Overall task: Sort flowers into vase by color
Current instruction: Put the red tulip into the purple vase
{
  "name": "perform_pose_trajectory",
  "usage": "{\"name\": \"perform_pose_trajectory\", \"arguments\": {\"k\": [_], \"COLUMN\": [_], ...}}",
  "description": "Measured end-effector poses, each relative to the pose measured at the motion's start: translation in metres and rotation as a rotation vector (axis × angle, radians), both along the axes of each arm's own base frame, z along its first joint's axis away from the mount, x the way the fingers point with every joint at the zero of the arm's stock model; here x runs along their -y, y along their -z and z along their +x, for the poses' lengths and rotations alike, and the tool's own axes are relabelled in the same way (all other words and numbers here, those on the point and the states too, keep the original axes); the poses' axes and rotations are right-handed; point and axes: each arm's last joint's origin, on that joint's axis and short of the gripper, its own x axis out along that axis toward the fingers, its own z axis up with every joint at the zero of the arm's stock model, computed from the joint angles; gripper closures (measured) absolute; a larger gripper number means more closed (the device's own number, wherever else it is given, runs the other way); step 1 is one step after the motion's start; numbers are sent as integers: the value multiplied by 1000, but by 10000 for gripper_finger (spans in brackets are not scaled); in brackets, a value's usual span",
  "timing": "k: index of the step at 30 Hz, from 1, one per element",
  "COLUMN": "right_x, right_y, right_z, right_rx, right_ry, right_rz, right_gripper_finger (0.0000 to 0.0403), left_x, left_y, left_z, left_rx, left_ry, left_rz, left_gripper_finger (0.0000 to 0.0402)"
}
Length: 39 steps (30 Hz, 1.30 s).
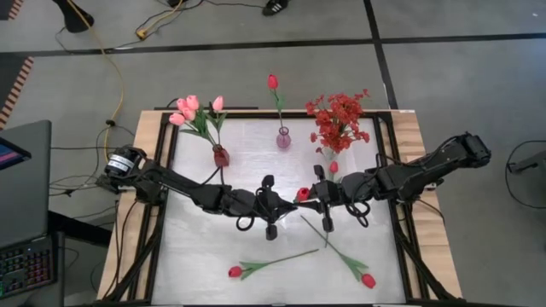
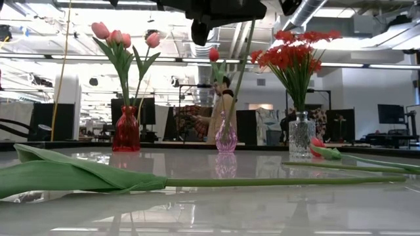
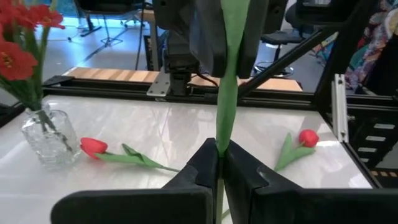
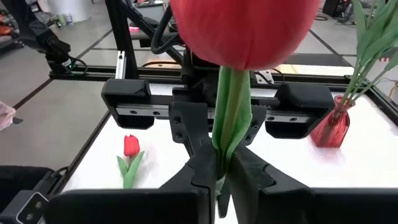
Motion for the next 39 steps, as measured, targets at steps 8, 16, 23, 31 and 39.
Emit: {"name": "perform_pose_trajectory", "arguments": {"k": [8,16,23,31,39], "right_x": [3,12,12,-7,-17], "right_y": [-2,-19,-13,18,36], "right_z": [-3,-29,-50,-53,-55], "right_rx": [-20,-65,-209,-311,-347], "right_ry": [49,124,145,128,154], "right_rz": [-25,-59,15,24,-3], "right_gripper_finger": [296,220,168,163,163], "left_x": [2,3,-17,-73,-119], "left_y": [0,-5,-26,-46,-49], "left_z": [-1,-1,-3,0,-1], "left_rx": [5,51,153,315,358], "left_ry": [-66,-87,-315,-515,-599], "left_rz": [18,49,142,167,138], "left_gripper_finger": [401,401,401,401,401]}}
